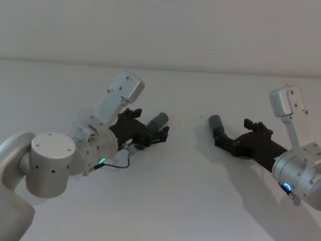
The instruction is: Use both hands to pick up one end of the pipe from the table, align the ends, and insert them.
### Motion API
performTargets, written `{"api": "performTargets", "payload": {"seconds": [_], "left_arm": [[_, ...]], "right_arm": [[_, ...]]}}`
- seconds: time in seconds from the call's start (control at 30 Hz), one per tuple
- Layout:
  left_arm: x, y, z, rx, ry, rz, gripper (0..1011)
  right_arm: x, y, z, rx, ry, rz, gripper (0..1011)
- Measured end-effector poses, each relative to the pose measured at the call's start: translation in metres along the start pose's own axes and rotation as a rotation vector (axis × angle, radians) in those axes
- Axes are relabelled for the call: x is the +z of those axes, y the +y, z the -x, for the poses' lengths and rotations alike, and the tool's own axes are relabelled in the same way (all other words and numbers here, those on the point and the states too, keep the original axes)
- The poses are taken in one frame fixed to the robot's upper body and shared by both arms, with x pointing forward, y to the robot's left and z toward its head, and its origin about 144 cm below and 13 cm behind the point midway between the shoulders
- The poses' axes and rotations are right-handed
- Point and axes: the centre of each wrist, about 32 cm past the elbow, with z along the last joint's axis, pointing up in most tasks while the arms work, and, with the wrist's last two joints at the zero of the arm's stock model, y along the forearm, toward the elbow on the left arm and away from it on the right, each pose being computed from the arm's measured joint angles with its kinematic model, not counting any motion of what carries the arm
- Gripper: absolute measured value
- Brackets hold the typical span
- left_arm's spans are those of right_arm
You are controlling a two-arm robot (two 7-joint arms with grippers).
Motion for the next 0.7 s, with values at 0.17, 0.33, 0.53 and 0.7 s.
{"api": "performTargets", "payload": {"seconds": [0.17, 0.33, 0.53, 0.7], "left_arm": [[-0.0028, -0.0016, -0.0003, 0.002, 0.001, -0.009, 1001], [-0.0051, -0.0025, -0.0001, 0.001, 0.001, -0.012, 1001], [-0.0075, -0.0028, 0.0005, 0.001, 0.0, -0.013, 1001], [-0.0096, -0.0026, 0.0016, 0.002, -0.002, -0.012, 1001]], "right_arm": [[-0.0018, 0.0008, 0.0003, 0.008, -0.002, 0.02, 1000], [-0.0031, 0.0014, 0.0009, 0.017, -0.006, 0.034, 1000], [-0.0047, 0.0025, 0.0028, 0.028, -0.011, 0.047, 1000], [-0.006, 0.0036, 0.0041, 0.034, -0.013, 0.053, 1000]]}}
